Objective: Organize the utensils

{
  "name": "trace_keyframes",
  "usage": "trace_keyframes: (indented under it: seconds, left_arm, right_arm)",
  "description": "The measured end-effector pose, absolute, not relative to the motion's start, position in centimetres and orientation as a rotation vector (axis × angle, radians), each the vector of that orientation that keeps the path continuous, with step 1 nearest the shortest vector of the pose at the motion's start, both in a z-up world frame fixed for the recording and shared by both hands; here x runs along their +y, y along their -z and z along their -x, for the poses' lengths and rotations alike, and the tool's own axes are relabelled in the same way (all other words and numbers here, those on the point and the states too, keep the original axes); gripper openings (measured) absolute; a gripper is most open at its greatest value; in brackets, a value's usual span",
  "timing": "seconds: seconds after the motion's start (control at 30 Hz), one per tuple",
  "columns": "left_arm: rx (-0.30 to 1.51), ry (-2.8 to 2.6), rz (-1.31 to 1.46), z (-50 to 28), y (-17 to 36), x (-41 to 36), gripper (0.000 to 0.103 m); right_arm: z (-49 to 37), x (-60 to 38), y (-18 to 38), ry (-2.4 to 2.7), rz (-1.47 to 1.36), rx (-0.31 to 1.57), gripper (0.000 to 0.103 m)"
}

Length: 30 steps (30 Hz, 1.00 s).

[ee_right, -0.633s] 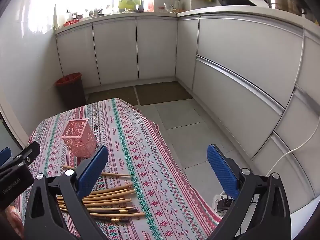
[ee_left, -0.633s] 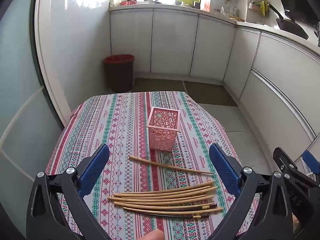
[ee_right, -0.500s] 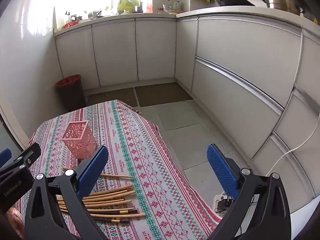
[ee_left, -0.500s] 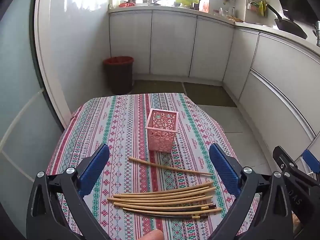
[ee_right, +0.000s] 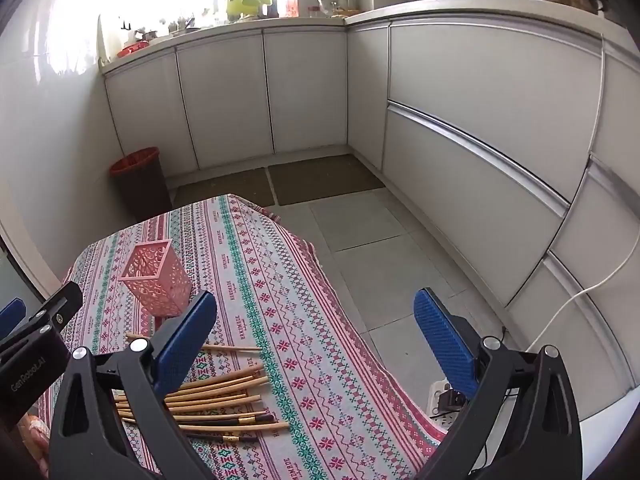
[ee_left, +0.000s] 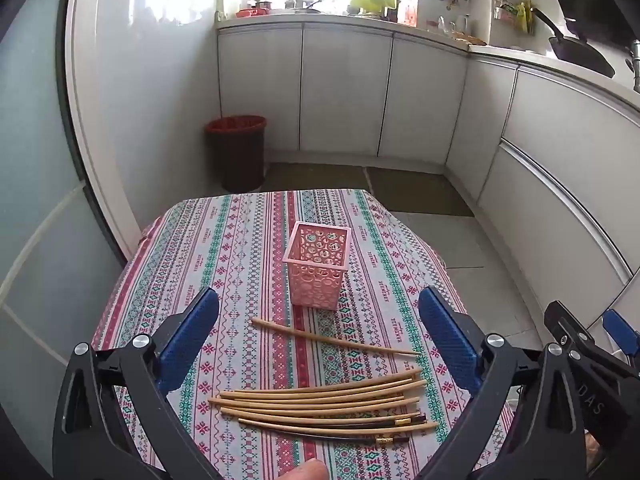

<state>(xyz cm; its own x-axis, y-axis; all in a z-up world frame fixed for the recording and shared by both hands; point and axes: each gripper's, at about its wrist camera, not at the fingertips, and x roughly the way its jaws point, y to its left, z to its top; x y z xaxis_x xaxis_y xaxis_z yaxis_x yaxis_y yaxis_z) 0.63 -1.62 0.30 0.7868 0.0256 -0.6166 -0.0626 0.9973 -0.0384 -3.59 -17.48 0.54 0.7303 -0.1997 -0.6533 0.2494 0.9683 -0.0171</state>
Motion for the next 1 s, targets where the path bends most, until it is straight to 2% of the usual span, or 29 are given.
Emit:
trace_keyframes:
  seconds: [1.0]
  left_arm:
    - [0.681, -0.040, 0.050, -0.71, 0.24, -1.87, 0.096]
  right_arm:
    - [3.13, -18.21, -0.05, 0.240, -0.132, 0.743, 0.096]
